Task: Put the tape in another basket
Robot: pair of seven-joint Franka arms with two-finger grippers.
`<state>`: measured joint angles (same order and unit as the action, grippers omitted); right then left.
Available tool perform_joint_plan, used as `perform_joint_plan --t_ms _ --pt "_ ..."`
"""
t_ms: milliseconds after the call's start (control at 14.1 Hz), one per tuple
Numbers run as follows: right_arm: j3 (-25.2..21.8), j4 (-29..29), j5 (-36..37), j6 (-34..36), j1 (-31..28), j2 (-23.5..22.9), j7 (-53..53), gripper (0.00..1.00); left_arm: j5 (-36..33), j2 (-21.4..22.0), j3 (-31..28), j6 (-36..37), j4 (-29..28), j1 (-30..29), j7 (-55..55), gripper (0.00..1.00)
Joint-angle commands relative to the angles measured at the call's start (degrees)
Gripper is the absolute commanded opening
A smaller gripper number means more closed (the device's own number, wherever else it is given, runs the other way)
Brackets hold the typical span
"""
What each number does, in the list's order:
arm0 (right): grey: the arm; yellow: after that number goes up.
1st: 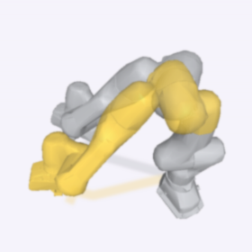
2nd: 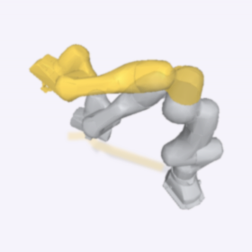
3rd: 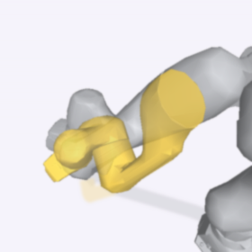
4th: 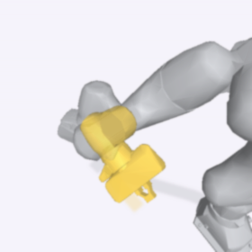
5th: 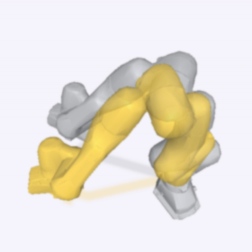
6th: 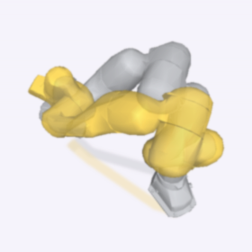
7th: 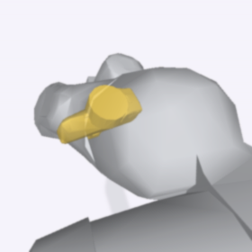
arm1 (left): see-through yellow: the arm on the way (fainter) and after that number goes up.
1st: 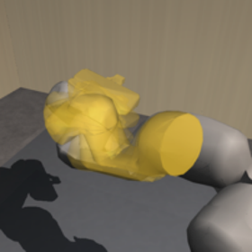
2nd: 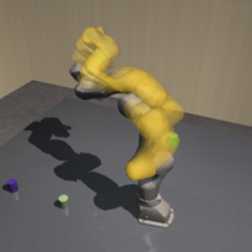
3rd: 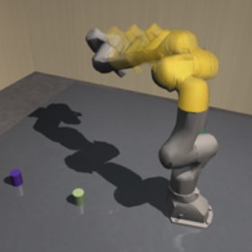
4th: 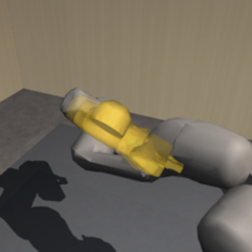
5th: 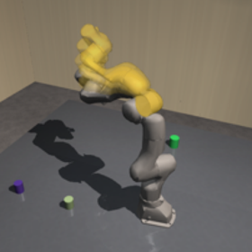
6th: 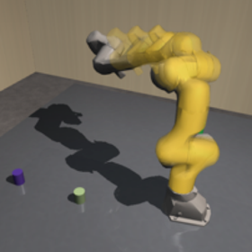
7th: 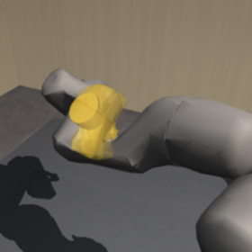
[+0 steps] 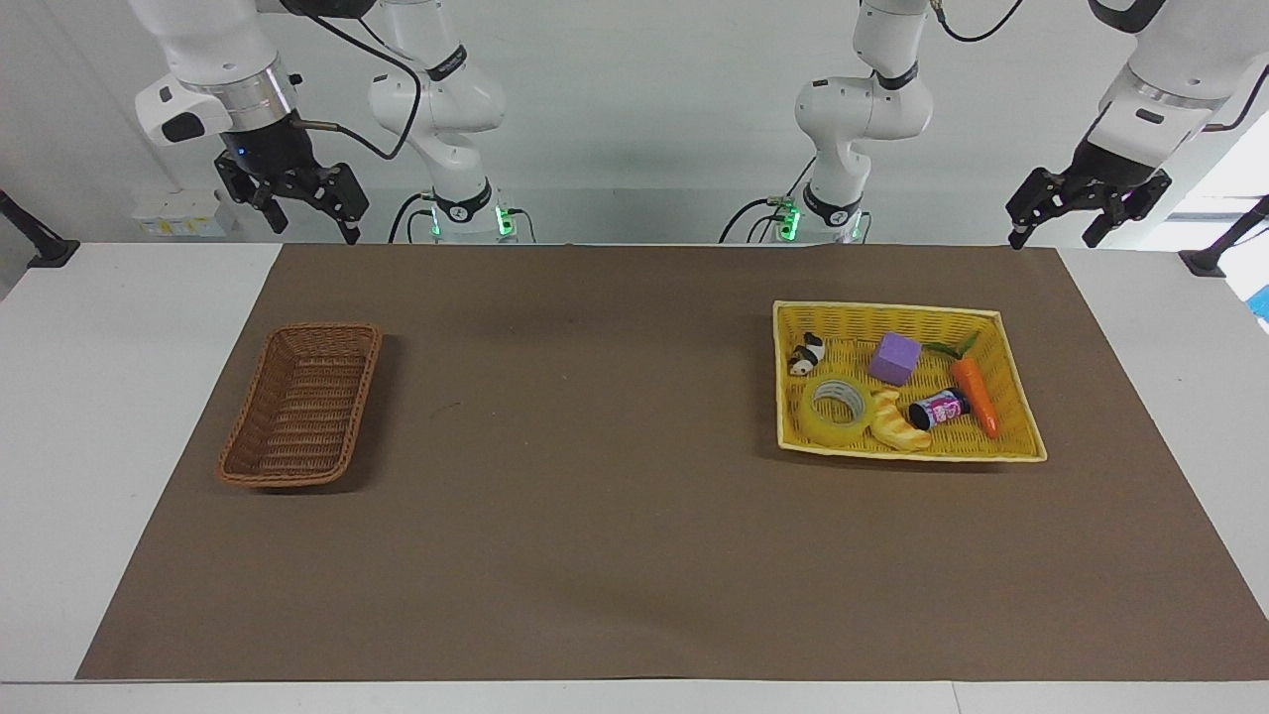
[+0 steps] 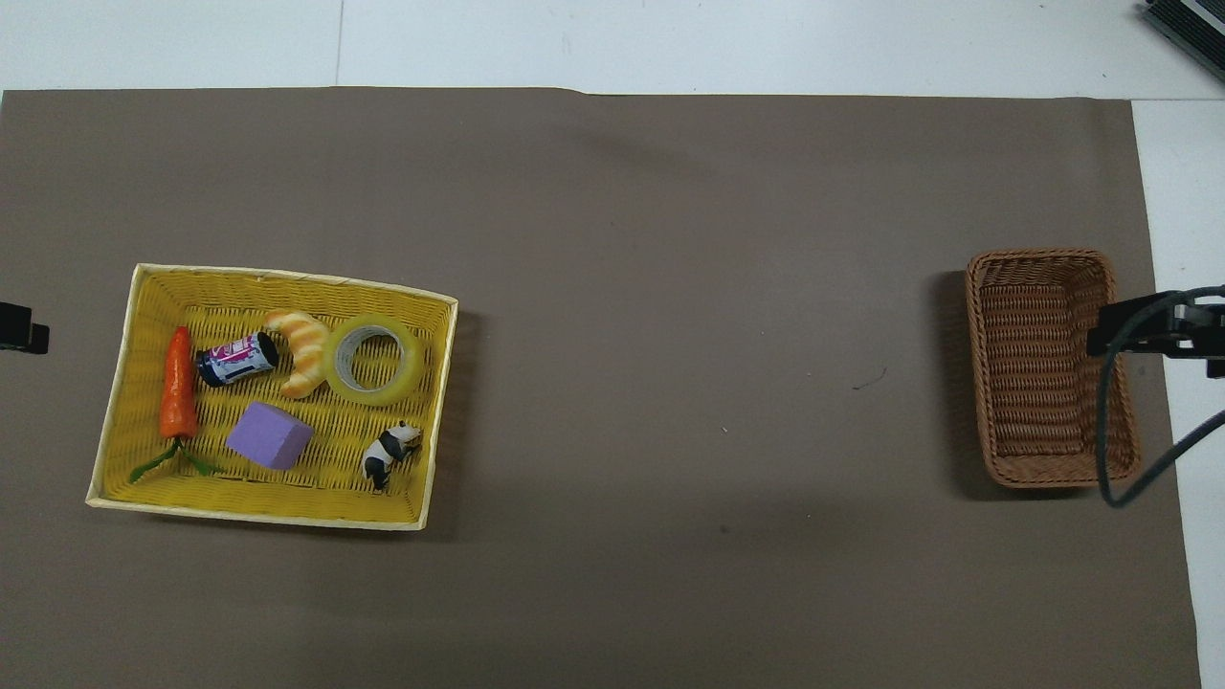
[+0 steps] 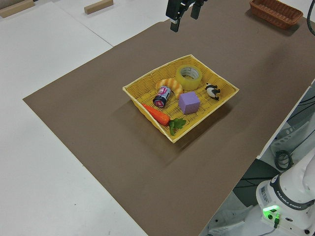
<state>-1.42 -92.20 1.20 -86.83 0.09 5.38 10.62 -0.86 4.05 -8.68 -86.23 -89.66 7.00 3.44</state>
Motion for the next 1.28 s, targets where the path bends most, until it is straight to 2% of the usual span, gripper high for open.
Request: perform_joint_plan --t_ms 0,996,1210 --pt "0.36 0.09 -1.2 0.87 -0.7 0.51 -0.6 1.0 -0.2 1.22 -0.02 0.71 -1.05 -0.06 -0.28 1.0" --pt "0.28 0.09 -1.2 0.87 -0.7 0.51 -0.6 1.0 -0.2 1.66 0.07 2.82 -1.75 0.64 -0.54 1.0" --pt "0.36 0.09 -1.2 0.87 -0.7 0.51 -0.6 1.0 -0.2 3.23 0.07 1.77 -4.02 0.55 -0.98 1.0"
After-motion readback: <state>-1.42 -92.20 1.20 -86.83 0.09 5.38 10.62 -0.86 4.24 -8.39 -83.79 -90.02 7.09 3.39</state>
